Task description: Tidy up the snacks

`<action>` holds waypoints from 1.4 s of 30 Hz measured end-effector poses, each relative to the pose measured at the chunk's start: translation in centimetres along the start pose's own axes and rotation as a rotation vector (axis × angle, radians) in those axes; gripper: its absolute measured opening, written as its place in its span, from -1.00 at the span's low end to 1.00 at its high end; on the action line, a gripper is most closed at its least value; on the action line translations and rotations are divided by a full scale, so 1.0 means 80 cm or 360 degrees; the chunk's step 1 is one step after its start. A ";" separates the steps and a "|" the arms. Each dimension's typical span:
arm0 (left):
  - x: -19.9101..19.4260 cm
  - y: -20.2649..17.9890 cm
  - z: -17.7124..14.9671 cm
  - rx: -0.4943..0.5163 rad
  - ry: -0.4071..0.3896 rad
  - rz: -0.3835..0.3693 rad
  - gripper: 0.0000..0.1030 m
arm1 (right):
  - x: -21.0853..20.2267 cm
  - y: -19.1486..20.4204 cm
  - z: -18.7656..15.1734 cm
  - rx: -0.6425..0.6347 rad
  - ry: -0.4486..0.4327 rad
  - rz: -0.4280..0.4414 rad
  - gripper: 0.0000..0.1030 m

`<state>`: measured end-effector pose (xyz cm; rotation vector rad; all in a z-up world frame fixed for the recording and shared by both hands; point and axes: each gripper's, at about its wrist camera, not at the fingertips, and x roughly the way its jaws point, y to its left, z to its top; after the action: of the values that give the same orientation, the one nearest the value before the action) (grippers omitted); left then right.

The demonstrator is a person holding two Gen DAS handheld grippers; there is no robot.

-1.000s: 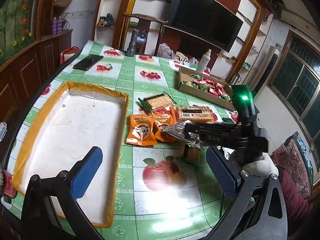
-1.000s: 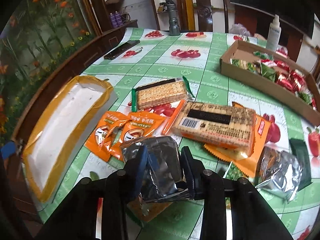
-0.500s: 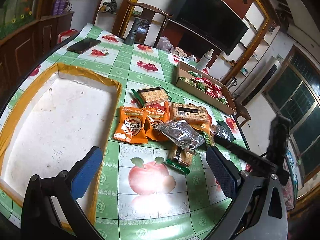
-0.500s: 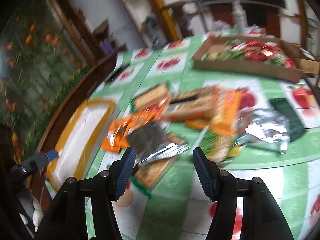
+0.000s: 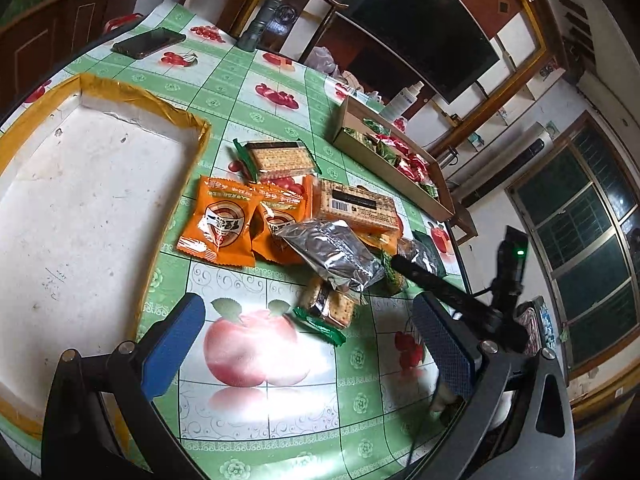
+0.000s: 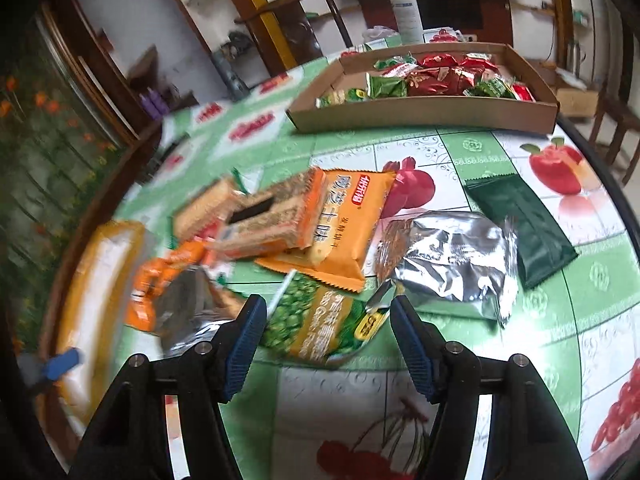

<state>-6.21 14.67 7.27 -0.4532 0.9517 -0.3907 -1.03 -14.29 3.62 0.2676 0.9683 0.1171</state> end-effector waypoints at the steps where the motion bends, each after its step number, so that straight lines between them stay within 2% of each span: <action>1: 0.001 0.000 0.002 -0.0011 0.0005 -0.0003 1.00 | 0.007 0.003 -0.001 -0.0008 0.0012 -0.0006 0.31; 2: 0.003 0.000 0.003 -0.0020 0.0011 -0.0005 1.00 | 0.011 0.006 -0.002 -0.0022 0.0009 -0.0016 0.38; 4: 0.010 -0.001 0.007 -0.0036 0.0028 -0.0006 1.00 | 0.015 0.017 -0.005 -0.0083 -0.0017 -0.0057 0.37; 5: 0.014 -0.003 0.009 -0.0039 0.0042 -0.0007 1.00 | 0.014 0.019 -0.006 -0.0104 -0.0030 -0.0072 0.24; 6: 0.018 -0.005 0.011 -0.0038 0.0053 -0.0006 1.00 | 0.012 0.020 -0.008 -0.0118 -0.0045 -0.0078 -0.11; 8: 0.033 -0.013 0.014 -0.0025 0.0086 0.0008 1.00 | 0.008 0.016 -0.009 -0.0101 -0.0060 -0.0024 -0.35; 9: 0.041 -0.016 0.015 -0.0017 0.0104 0.0016 1.00 | 0.008 0.012 -0.011 -0.0084 -0.0052 0.0026 -0.57; 11: 0.059 -0.023 0.018 -0.0013 0.0142 0.0036 1.00 | 0.006 0.007 -0.013 -0.0059 -0.0067 0.0057 -0.67; 14: 0.084 -0.029 0.027 -0.0045 0.0178 0.0039 1.00 | 0.001 -0.004 -0.019 -0.0033 -0.0109 0.0100 -0.68; 16: 0.099 -0.037 0.034 -0.0053 0.0181 0.0082 1.00 | 0.001 -0.010 -0.021 -0.0010 -0.0121 0.0135 -0.68; 18: 0.113 -0.043 0.039 -0.0031 0.0185 0.0136 1.00 | 0.001 -0.013 -0.020 0.0011 -0.0117 0.0158 -0.67; 23: 0.155 -0.059 0.043 0.0089 0.0242 0.0362 1.00 | 0.002 -0.020 -0.019 0.0067 -0.0104 0.0214 -0.64; 27: 0.177 -0.067 0.032 0.0219 0.0291 0.0414 1.00 | 0.002 -0.027 -0.019 0.0109 -0.0086 0.0254 -0.62; 28: 0.177 -0.069 0.031 0.0245 0.0277 0.0408 0.94 | 0.002 -0.028 -0.019 0.0116 -0.0083 0.0258 -0.57; 30: 0.175 -0.068 0.030 0.0278 0.0257 0.0339 0.28 | 0.002 -0.029 -0.020 0.0135 -0.0074 0.0279 -0.40; 31: 0.173 -0.065 0.031 0.0265 0.0261 0.0300 0.20 | 0.002 -0.029 -0.020 0.0141 -0.0072 0.0290 -0.32; 33: 0.167 -0.058 0.033 0.0260 0.0242 0.0297 0.15 | 0.001 -0.028 -0.021 0.0144 -0.0080 0.0303 -0.02; 34: 0.164 -0.059 0.033 0.0263 0.0231 0.0292 0.08 | 0.000 -0.027 -0.021 0.0137 -0.0086 0.0301 0.03; 38: 0.146 -0.050 0.030 0.0232 0.0207 0.0226 0.02 | 0.002 -0.019 -0.021 0.0082 -0.0088 0.0263 0.40; 40: 0.134 -0.045 0.027 0.0209 0.0185 0.0175 -0.08 | 0.005 -0.015 -0.023 0.0044 -0.0079 0.0215 0.45; 42: 0.118 -0.038 0.025 0.0178 0.0154 0.0101 -0.33 | 0.007 -0.013 -0.023 0.0027 -0.0081 0.0205 0.47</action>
<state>0.07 7.72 3.38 -0.3035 1.0299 -0.4088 -2.25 -14.82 1.94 0.3470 0.9018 0.2188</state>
